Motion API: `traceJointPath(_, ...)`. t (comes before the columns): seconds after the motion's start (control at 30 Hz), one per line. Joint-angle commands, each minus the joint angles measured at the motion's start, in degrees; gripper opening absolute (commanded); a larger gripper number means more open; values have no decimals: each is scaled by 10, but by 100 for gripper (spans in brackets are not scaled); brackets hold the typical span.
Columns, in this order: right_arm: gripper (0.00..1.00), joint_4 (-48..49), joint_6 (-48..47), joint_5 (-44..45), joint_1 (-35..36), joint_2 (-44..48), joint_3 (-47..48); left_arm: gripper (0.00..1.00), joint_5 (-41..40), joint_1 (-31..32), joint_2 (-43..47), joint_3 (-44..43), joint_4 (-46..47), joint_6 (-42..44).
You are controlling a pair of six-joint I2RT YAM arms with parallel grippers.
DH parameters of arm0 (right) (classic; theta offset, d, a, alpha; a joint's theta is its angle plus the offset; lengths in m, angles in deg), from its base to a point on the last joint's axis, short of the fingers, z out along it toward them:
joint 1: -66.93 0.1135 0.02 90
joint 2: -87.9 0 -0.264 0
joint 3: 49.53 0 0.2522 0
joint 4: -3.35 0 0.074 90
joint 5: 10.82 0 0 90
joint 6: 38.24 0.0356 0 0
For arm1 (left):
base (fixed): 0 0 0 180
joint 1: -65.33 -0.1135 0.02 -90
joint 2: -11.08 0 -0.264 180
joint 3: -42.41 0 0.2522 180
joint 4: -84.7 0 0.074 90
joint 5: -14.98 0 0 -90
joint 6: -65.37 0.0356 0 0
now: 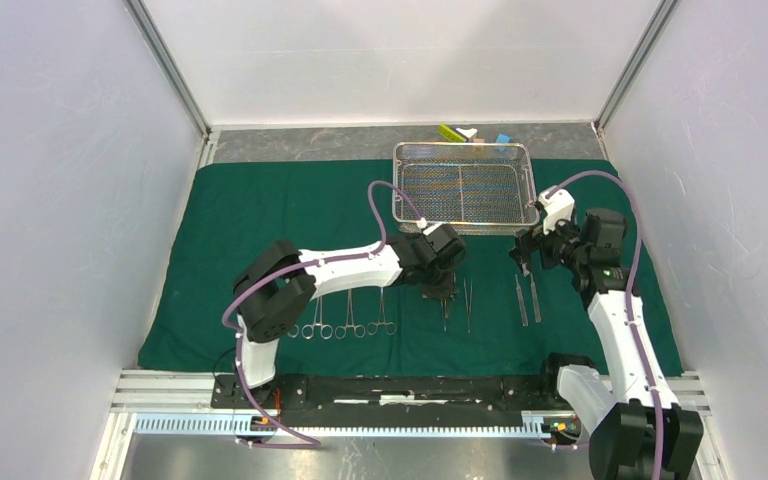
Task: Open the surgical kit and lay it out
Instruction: Place the medical item in the surgical kit.
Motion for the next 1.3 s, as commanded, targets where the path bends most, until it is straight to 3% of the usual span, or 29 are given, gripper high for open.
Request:
traceJointPath(0.0, 98, 12, 6, -7, -4, 11, -4, 2, -18, 5, -21, -22, -13, -20)
traceJointPath(0.47, 98, 16, 6, -17, -11, 13, -22, 3, -16, 15, -58, -51, -31, -17)
traceJointPath(0.77, 98, 14, 3, -19, -13, 15, -30, 11, 13, 18, -83, -58, -33, -28)
traceJointPath(0.93, 98, 16, 4, -22, -14, 12, -30, 21, 22, 20, -82, -60, -31, -33)
traceJointPath(1.27, 98, 14, 3, -23, -17, 15, -34, 24, 38, 23, -84, -44, -13, -39)
